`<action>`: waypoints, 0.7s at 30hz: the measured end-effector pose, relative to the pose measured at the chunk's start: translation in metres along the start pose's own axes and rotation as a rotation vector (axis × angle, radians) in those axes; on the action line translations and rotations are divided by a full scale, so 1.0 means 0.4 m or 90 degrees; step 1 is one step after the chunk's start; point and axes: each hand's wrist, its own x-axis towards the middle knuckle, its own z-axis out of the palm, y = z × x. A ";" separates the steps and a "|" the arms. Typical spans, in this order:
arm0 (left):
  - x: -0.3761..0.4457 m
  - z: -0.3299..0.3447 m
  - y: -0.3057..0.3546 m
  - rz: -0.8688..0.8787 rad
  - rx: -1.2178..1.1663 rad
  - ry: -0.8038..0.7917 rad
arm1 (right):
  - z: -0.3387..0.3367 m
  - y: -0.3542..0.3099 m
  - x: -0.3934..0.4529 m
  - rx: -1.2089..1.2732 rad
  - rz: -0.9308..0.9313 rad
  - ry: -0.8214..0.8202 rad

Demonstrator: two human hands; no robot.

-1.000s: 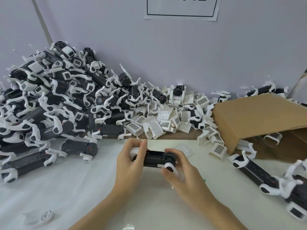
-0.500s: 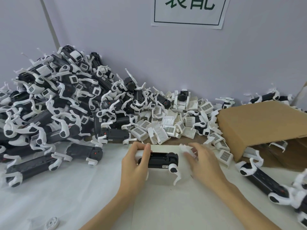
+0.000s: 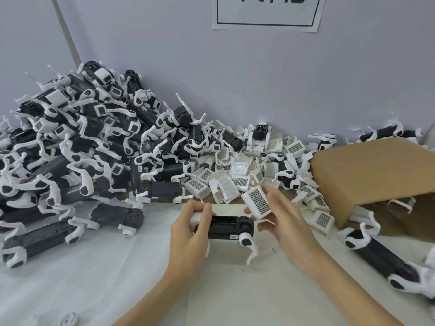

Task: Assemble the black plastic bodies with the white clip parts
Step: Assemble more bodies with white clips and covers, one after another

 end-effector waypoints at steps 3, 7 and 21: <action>0.002 0.000 0.003 0.011 0.005 0.003 | 0.008 -0.008 -0.006 -0.062 -0.022 0.000; 0.000 0.000 0.008 -0.001 0.002 -0.009 | 0.015 -0.014 -0.005 -0.080 -0.018 -0.006; -0.005 -0.007 0.011 0.021 -0.051 -0.047 | 0.051 -0.069 -0.042 -0.518 -0.191 -0.192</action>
